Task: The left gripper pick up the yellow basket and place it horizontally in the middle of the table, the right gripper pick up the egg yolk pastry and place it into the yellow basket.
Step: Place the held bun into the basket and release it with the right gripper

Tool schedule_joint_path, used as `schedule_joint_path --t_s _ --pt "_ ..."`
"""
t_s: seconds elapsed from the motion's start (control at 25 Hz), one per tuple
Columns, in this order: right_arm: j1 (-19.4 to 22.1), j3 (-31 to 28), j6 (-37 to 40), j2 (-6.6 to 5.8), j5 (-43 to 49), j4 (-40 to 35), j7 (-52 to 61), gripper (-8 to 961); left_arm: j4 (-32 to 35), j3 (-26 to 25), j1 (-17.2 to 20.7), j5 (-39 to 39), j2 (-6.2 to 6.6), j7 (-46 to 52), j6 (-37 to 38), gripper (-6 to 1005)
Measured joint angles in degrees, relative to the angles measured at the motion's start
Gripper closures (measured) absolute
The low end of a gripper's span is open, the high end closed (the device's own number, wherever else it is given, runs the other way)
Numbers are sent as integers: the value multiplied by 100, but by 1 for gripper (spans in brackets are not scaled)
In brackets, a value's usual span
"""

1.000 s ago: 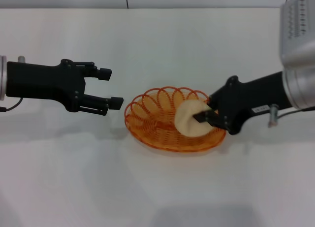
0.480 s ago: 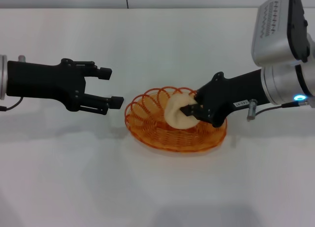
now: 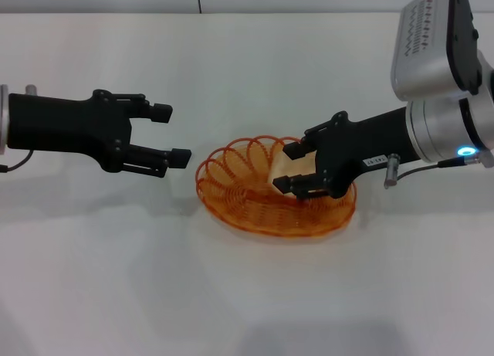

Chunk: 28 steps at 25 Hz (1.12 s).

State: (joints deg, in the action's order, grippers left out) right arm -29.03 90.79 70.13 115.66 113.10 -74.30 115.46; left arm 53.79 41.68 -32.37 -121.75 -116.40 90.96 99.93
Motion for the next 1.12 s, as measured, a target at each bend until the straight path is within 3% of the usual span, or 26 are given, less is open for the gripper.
schedule_joint_path --t_s 0.24,0.56,1.12 --pt "189 0 -7 -8 -10 -121 -3 368 0 -91 41 11 -20 -85 -1 129" --pt "999 -102 -48 -30 -187 -882 -334 142 0 -100 180 248 -23 -131 0 129" --pt "1932 -1136 1113 -77 -1493 -761 -1617 138 -3 -166 687 348 -111 -596 10 129"
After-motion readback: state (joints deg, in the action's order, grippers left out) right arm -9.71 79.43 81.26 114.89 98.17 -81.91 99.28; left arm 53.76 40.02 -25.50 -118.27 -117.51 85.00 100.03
